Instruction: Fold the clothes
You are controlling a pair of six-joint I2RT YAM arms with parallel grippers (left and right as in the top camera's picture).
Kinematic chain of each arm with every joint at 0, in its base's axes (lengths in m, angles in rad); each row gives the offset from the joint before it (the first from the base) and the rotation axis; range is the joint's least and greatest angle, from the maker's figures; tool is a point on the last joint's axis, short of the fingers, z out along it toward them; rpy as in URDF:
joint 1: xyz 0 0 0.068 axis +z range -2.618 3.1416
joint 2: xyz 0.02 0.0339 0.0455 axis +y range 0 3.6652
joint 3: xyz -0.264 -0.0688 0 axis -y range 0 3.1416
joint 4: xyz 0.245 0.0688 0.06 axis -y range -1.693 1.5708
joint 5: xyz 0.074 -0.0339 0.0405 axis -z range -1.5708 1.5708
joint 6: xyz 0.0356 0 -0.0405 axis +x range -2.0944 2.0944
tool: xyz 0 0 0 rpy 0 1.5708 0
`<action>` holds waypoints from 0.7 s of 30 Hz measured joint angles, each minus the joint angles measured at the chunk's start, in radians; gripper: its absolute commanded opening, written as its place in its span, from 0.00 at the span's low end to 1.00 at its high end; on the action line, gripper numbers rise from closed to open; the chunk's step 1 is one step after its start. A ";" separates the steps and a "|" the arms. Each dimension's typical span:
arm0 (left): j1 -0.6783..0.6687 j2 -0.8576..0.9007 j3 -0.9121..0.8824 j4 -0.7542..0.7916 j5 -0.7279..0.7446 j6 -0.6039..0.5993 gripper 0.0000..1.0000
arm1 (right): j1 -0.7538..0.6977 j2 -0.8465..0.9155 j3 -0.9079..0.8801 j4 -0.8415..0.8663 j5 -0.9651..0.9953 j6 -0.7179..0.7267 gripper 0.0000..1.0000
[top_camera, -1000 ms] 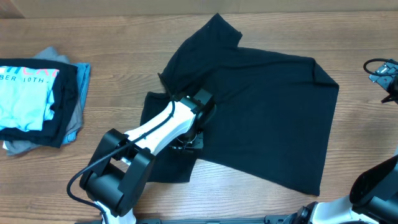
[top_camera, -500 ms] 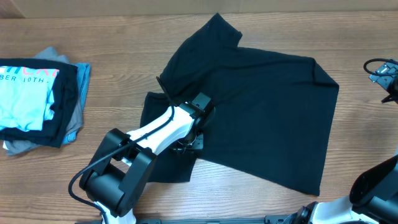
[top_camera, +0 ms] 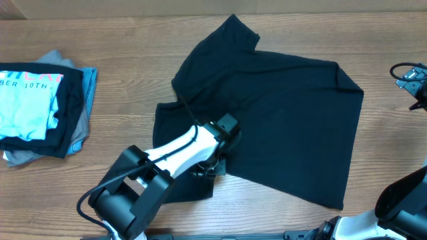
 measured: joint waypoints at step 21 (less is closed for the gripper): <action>-0.108 -0.225 0.256 -0.294 -0.071 0.002 0.12 | 0.000 0.000 0.000 0.000 0.000 0.000 1.00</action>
